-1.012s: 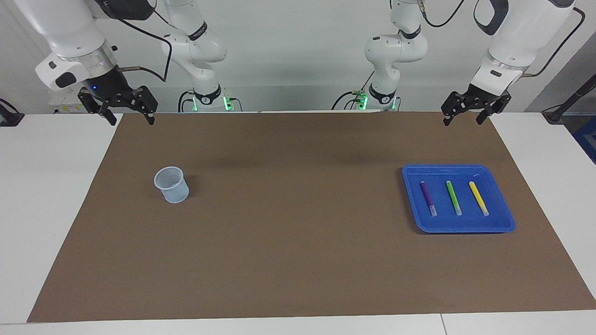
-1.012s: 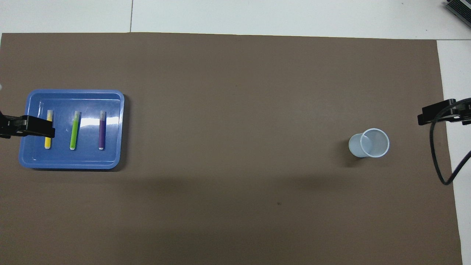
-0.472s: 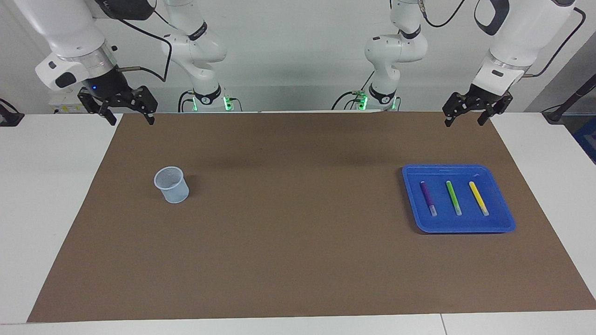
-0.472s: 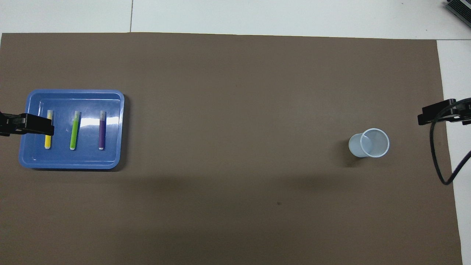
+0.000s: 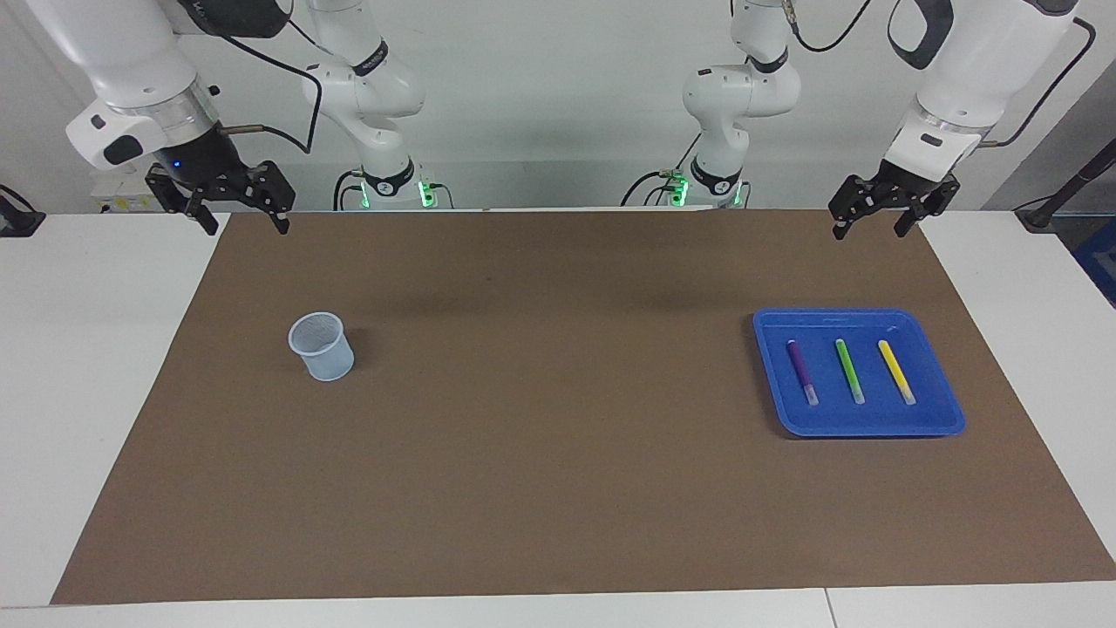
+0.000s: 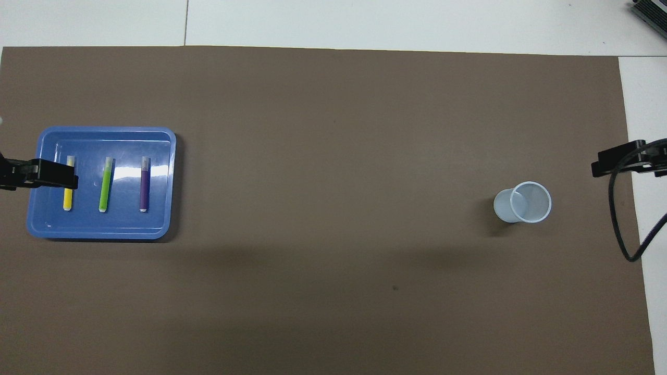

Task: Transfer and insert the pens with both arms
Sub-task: 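Reach the left gripper down to the purple pen in the tray, then lift the purple pen with the left gripper while the right gripper approaches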

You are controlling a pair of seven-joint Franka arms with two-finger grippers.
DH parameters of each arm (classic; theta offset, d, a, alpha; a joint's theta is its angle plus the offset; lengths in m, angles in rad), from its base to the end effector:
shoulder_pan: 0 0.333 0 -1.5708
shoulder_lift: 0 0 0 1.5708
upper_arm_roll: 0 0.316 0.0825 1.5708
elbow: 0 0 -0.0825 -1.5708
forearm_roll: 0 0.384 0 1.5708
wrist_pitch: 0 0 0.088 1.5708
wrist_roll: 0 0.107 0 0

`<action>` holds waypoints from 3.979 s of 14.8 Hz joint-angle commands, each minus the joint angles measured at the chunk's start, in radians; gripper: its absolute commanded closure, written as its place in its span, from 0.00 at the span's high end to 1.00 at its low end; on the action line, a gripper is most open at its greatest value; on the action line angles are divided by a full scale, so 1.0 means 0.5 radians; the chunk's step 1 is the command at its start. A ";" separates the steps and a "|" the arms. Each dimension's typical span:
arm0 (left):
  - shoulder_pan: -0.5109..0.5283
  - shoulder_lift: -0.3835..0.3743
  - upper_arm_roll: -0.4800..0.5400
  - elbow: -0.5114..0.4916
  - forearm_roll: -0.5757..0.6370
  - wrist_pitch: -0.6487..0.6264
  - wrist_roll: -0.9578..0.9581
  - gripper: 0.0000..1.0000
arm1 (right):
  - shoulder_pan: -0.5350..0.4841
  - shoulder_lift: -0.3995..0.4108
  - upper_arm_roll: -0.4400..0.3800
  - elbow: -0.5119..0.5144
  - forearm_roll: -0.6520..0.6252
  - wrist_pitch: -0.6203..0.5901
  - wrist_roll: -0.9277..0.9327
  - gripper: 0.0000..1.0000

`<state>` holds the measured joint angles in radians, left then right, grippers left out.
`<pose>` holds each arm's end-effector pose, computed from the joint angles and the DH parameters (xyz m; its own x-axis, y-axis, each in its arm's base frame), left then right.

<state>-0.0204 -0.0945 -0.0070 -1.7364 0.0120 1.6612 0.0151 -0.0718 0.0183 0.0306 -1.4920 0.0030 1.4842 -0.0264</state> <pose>0.5311 -0.0135 0.6051 0.9989 -0.0435 0.0191 -0.0433 -0.9990 -0.0129 0.5513 -0.0226 0.6437 0.9996 -0.0145 -0.0260 -0.0146 -0.9999 -0.0042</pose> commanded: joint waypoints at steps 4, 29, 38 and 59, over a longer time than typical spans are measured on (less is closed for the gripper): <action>0.050 -0.044 0.008 -0.230 -0.006 0.267 0.010 1.00 | -0.013 -0.015 0.012 -0.016 -0.024 -0.005 0.022 1.00; 0.078 0.765 0.008 -0.319 -0.006 1.236 0.007 1.00 | 0.235 -0.116 0.025 -0.345 0.524 0.342 0.378 1.00; 0.053 0.809 0.008 -0.519 -0.006 1.458 -0.122 0.94 | 0.337 -0.119 0.025 -0.452 0.666 0.437 0.452 1.00; 0.022 0.796 0.008 -0.290 -0.006 1.054 -0.162 0.00 | 0.576 -0.122 0.028 -0.544 0.877 0.774 0.896 1.00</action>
<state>-0.0008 0.3152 -0.0115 -1.9632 0.0118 2.3023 -0.0499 0.2156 -0.0140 0.0461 -1.7180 0.4019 1.8344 0.4089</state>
